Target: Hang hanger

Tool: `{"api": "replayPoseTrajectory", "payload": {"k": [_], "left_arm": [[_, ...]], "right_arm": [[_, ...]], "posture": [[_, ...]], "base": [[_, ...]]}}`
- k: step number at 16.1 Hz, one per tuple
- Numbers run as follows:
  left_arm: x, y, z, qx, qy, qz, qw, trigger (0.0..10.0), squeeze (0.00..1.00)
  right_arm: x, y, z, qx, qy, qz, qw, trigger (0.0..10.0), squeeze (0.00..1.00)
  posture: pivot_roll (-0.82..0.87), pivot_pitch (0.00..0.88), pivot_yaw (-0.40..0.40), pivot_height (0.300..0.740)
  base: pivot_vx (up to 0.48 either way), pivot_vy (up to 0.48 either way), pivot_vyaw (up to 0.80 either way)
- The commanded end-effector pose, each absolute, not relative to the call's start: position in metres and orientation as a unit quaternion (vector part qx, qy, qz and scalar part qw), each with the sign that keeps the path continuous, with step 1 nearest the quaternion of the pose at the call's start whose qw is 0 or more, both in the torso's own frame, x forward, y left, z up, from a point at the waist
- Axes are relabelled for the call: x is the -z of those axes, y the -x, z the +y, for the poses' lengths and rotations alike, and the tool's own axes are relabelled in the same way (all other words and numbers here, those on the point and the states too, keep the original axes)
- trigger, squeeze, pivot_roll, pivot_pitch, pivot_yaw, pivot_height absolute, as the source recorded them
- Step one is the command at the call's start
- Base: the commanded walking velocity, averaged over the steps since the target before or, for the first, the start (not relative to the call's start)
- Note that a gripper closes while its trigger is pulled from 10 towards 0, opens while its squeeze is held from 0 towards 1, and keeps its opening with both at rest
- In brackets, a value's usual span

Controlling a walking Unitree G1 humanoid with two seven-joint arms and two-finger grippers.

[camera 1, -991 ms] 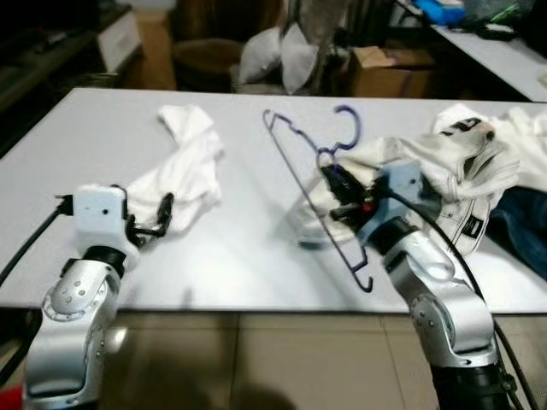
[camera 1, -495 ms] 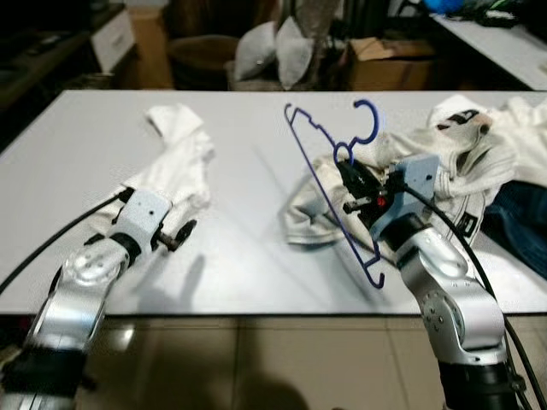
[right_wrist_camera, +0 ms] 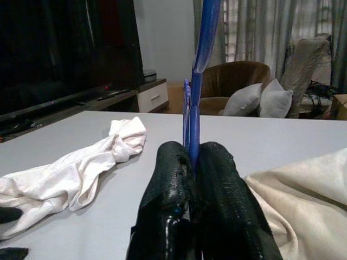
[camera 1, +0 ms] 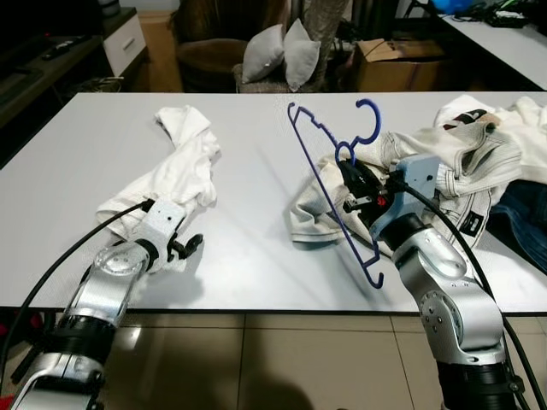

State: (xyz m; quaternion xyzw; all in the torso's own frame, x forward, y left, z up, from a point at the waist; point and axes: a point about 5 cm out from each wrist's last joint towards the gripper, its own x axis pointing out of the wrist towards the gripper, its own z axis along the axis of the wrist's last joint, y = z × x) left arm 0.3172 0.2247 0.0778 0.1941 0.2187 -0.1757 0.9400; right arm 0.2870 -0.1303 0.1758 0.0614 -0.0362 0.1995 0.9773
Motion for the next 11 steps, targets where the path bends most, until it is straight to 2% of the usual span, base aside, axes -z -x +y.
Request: {"api": "replayPoseTrajectory", "payload": {"k": [1, 11], "left_arm": [[-0.065, -0.312, 0.229, 0.169, -0.180, 0.251, 0.936, 0.0, 0.00], [-0.069, -0.313, 0.216, 0.215, -0.097, 0.215, 0.948, 0.0, 0.00]], "right_arm": [[-0.179, -0.287, -0.130, -0.198, -0.061, -0.043, 0.977, 10.0, 0.00], [-0.175, -0.288, -0.131, -0.196, -0.061, -0.033, 0.978, 10.0, 0.00]], "posture": [[-0.02, 0.000, 0.049, 0.740], [-0.01, 0.000, 0.042, 0.740]], "base": [[0.000, 0.000, 0.00], [0.000, 0.000, 0.00]]}}
